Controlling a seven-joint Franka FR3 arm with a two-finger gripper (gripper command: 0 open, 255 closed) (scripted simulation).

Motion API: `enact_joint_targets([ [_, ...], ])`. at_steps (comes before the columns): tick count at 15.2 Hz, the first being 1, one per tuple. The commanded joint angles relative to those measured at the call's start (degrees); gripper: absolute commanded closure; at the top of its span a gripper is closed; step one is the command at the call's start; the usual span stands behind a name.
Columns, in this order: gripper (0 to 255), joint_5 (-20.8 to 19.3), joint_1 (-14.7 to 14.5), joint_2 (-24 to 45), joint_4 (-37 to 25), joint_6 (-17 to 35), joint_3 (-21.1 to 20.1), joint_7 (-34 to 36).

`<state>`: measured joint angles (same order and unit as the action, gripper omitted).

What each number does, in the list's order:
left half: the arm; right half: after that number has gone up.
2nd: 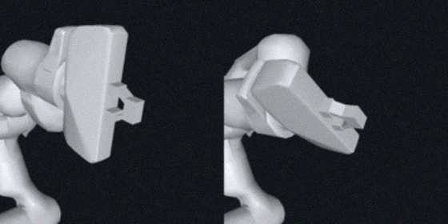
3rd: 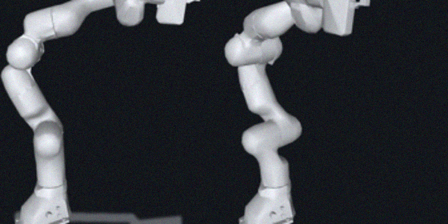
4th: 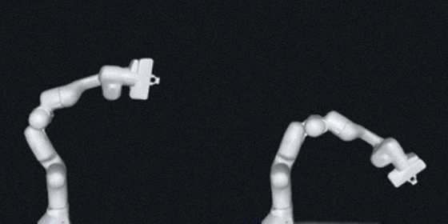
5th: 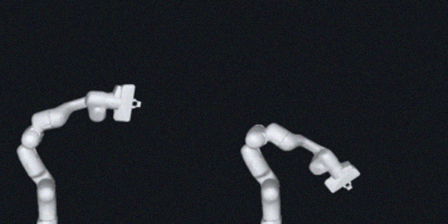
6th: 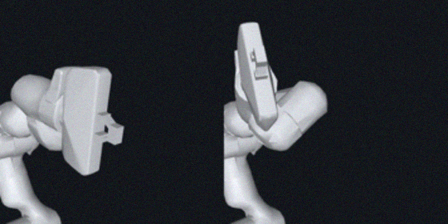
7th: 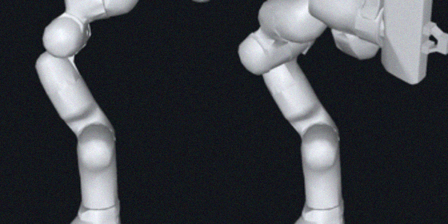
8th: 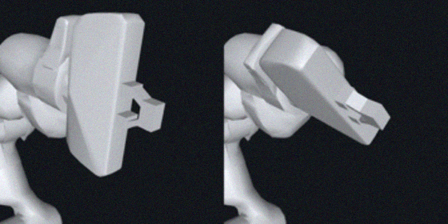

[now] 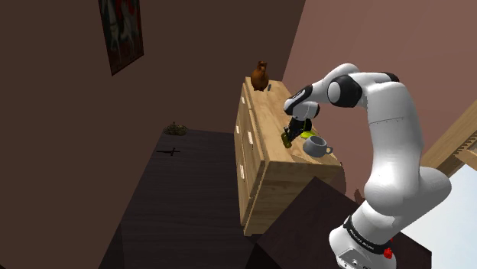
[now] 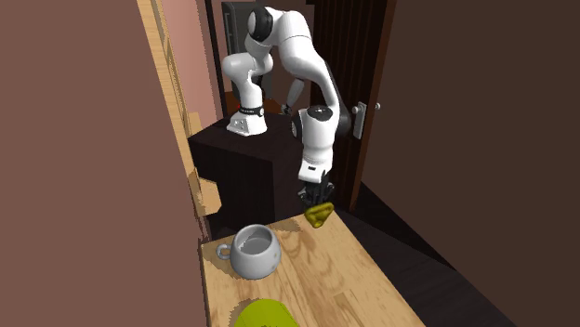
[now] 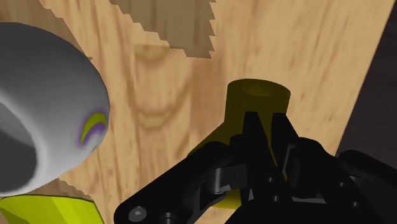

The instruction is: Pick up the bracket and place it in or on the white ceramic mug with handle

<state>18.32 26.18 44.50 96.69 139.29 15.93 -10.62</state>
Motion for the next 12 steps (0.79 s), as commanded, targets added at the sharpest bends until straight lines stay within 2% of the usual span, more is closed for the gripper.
enact_joint_targets([
  [1,255,-0.35,-0.31,-1.08,0.1,-0.99,0.34,0.33],
  [12,255,-2.31,-1.56,-7.11,0.96,-6.1,2.11,1.54],
])
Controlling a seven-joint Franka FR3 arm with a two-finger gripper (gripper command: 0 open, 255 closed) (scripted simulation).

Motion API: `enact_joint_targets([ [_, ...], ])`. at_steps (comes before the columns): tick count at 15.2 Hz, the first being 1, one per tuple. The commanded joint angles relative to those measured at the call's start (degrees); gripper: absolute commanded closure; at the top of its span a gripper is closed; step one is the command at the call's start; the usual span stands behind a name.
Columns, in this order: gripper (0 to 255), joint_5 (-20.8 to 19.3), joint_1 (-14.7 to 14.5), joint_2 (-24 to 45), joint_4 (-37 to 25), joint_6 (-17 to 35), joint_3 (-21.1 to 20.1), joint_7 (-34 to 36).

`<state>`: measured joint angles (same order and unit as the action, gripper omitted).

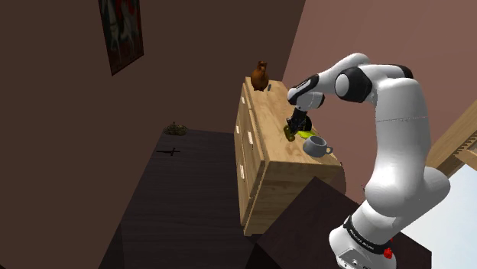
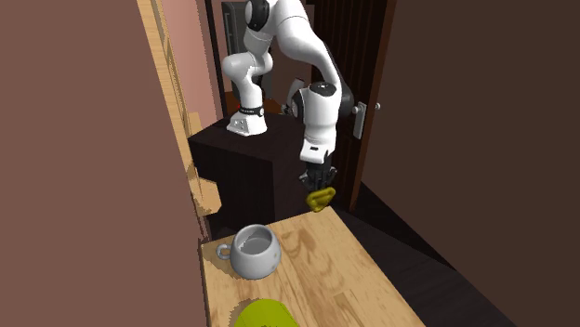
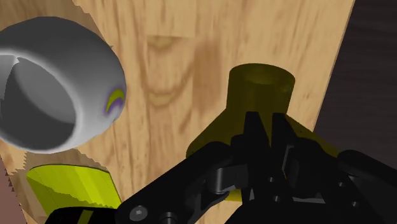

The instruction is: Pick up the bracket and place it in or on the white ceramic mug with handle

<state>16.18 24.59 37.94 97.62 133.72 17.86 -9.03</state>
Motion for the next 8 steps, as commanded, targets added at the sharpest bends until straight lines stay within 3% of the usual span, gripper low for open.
enact_joint_targets([
  [1,255,-0.36,-0.07,-1.05,0.02,-1.03,0.33,0.07],
  [8,255,-1.67,-0.72,-4.4,-0.36,-4.67,1.31,0.89],
])
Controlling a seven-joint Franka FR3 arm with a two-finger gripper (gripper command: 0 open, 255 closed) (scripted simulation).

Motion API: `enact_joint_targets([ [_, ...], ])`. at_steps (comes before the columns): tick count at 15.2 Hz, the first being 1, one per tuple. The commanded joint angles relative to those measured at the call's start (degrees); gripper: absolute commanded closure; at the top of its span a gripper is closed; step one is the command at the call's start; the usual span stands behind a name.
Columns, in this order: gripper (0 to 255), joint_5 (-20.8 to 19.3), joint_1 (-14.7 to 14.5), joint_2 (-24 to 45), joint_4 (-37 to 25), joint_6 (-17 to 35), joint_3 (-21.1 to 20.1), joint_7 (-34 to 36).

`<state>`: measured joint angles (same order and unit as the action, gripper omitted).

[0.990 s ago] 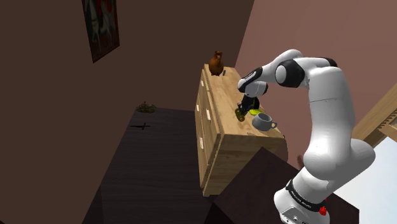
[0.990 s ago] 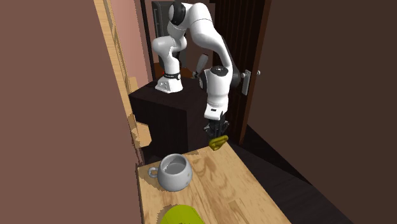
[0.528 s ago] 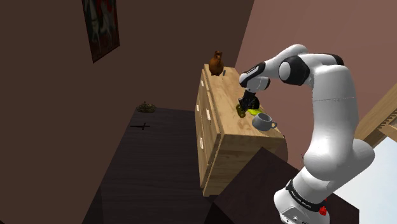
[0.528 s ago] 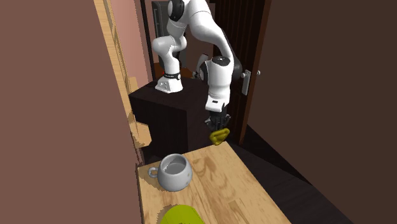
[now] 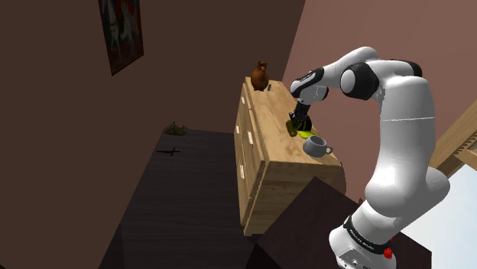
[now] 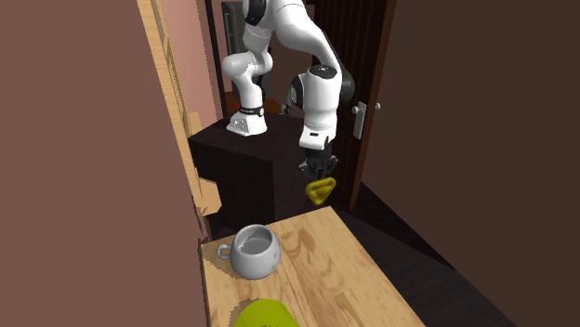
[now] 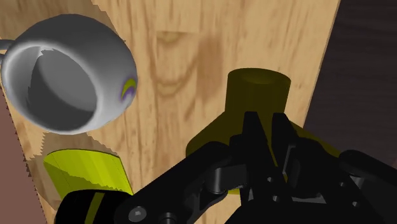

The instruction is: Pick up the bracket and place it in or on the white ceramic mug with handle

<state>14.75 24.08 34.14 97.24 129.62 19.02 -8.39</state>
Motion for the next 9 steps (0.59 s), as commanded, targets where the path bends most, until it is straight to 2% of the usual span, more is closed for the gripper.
enact_joint_targets([
  [1,255,-0.43,-0.3,-1.06,-0.09,-1.11,0.28,0.38],
  [2,255,-0.46,-0.32,-1.15,-0.1,-1.21,0.3,0.4],
  [9,255,0.46,6.68,-0.26,-2.36,-3.03,1.58,-7.77],
])
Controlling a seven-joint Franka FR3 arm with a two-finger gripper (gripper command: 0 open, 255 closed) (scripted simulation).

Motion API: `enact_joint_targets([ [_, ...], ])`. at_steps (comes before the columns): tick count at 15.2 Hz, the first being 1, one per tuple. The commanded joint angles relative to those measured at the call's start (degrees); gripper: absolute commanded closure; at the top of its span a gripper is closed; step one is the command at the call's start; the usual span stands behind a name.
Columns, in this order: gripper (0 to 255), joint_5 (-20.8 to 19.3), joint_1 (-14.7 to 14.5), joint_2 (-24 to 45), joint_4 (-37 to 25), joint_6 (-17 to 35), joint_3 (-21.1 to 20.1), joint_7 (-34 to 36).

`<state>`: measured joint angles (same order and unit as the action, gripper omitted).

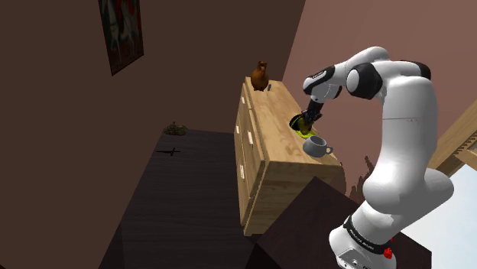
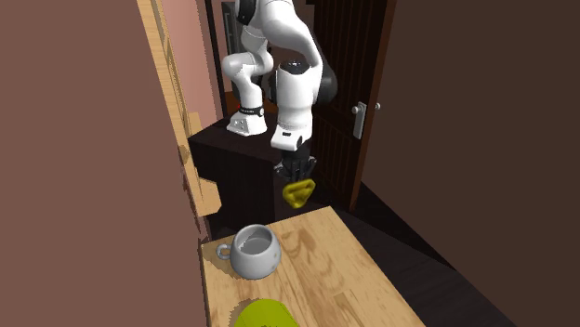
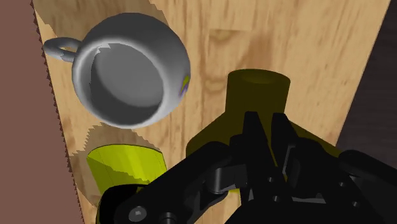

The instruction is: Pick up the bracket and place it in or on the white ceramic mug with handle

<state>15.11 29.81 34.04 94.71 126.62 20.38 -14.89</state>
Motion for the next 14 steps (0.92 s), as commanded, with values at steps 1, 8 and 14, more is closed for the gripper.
enact_joint_targets([
  [1,255,0.26,1.99,0.15,-0.44,-0.41,0.37,-2.42],
  [8,255,1.48,9.69,3.6,-7.01,-3.99,1.21,-10.02],
  [14,255,2.61,14.31,7.62,-11.89,-5.09,1.1,-13.99],
])
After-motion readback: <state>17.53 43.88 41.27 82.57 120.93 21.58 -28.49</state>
